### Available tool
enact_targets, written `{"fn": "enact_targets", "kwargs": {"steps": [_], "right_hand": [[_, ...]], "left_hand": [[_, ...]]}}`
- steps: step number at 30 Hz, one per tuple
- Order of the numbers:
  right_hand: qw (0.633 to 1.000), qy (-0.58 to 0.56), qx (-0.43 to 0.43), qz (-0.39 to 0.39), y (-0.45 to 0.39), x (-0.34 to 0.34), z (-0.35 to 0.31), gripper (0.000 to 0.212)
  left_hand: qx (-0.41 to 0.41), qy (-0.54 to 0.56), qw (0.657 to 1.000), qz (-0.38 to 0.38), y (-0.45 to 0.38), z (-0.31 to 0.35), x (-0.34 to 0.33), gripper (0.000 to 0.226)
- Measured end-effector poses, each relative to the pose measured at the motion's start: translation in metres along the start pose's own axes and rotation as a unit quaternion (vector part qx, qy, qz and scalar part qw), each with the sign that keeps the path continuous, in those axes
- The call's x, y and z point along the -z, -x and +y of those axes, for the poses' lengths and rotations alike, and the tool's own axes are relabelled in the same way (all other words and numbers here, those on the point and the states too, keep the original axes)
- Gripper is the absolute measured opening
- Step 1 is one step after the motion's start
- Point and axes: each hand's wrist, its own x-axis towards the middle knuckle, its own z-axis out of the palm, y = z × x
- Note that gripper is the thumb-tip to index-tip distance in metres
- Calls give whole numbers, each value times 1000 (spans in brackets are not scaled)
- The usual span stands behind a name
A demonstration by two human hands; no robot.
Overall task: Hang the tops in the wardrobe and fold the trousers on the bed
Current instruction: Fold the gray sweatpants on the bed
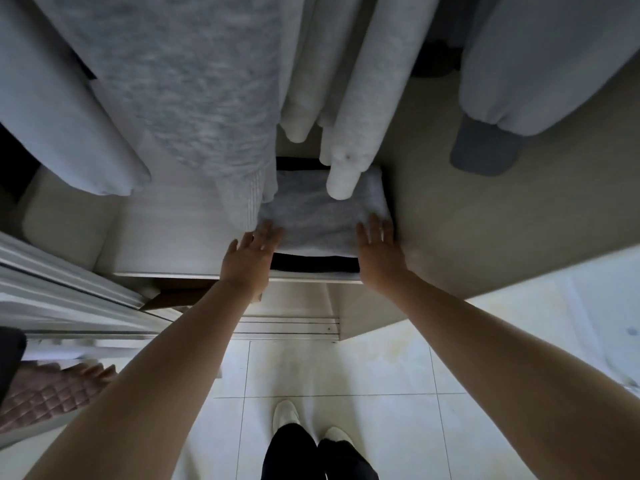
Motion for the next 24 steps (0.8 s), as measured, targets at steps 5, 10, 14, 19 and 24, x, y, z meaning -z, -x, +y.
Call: {"fn": "enact_targets", "kwargs": {"steps": [5, 10, 14, 19, 24], "right_hand": [[999, -19, 17, -25, 31, -2, 6, 74], [994, -41, 97, -19, 95, 5, -8, 69], [981, -68, 174, -57, 149, 8, -15, 66], [954, -97, 279, -45, 200, 17, -25, 65], [918, -112, 378, -45, 244, 20, -44, 58]], "left_hand": [[-59, 1, 998, -18, 32, -2, 19, 88], [-4, 114, 993, 41, 94, 26, 37, 65], [49, 179, 977, 102, 152, 70, 59, 50], [167, 263, 928, 204, 231, 126, 65, 37], [380, 342, 820, 258, 319, 166, 51, 31]]}}
